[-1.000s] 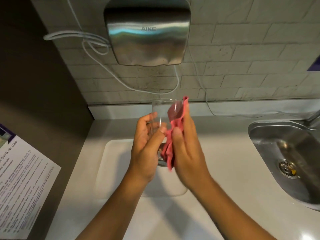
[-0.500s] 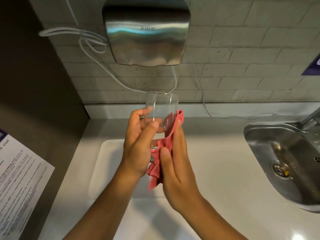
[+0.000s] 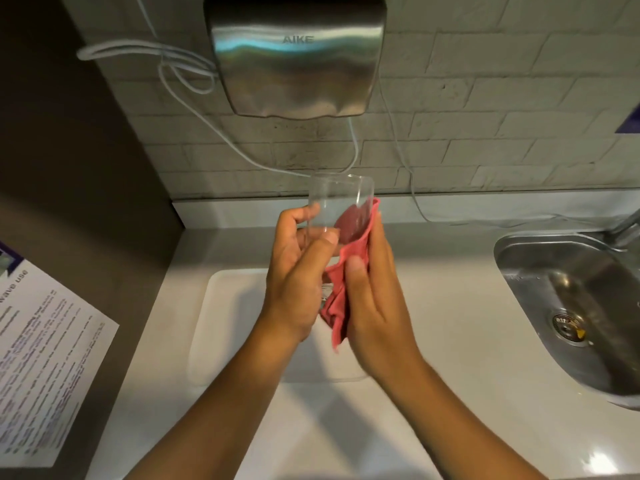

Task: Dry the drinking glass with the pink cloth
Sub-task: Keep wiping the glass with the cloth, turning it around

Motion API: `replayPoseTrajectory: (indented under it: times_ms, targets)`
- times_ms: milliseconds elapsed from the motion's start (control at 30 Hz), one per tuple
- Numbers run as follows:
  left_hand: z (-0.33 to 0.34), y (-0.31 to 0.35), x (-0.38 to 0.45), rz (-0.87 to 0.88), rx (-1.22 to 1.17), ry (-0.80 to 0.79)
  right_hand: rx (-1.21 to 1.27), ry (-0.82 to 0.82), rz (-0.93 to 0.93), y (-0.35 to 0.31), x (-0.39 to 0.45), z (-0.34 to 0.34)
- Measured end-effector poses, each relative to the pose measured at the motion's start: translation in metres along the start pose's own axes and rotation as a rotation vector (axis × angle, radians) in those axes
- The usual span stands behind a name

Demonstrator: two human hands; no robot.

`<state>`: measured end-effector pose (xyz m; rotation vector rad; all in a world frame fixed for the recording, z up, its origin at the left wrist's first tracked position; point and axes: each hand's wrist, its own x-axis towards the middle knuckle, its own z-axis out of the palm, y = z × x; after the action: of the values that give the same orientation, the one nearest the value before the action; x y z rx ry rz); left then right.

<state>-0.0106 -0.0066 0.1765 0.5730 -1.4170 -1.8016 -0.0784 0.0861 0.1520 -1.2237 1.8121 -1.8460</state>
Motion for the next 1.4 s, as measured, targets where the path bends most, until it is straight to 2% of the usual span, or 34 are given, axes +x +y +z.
replayPoseTrajectory:
  times_ms: [167, 300, 367, 567, 767, 967, 1167, 1300, 1400]
  targets:
    - [0.007, -0.004, -0.009, -0.061, -0.001, -0.017, 0.095, 0.096, 0.039, -0.007, 0.031, -0.011]
    - [0.001, 0.003, 0.000, -0.037, -0.003, 0.050, -0.046, -0.022, 0.003, 0.001, -0.013, 0.005]
    - [0.000, 0.003, -0.001, -0.030, 0.018, 0.054, -0.058, -0.021, -0.008, 0.007, -0.020, 0.008]
    - [0.006, 0.000, -0.015, -0.059, 0.011, 0.001, 0.146, 0.086, 0.081, -0.006, 0.028, -0.010]
    - [-0.001, 0.012, -0.003, 0.012, 0.052, 0.092, -0.012, -0.051, -0.033, 0.002, -0.026, 0.013]
    - [0.006, -0.003, -0.020, -0.054, 0.031, -0.013, 0.198, 0.124, 0.068, -0.011, 0.022, -0.009]
    - [-0.001, 0.008, -0.004, -0.008, 0.114, 0.027, -0.021, 0.053, 0.022, -0.003, -0.029, 0.013]
    - [0.006, 0.001, -0.012, -0.027, 0.138, -0.054, 0.201, 0.120, 0.108, -0.006, 0.002, -0.003]
    - [0.008, 0.002, -0.007, -0.052, 0.155, -0.029, 0.184, 0.125, 0.085, -0.014, 0.007, -0.004]
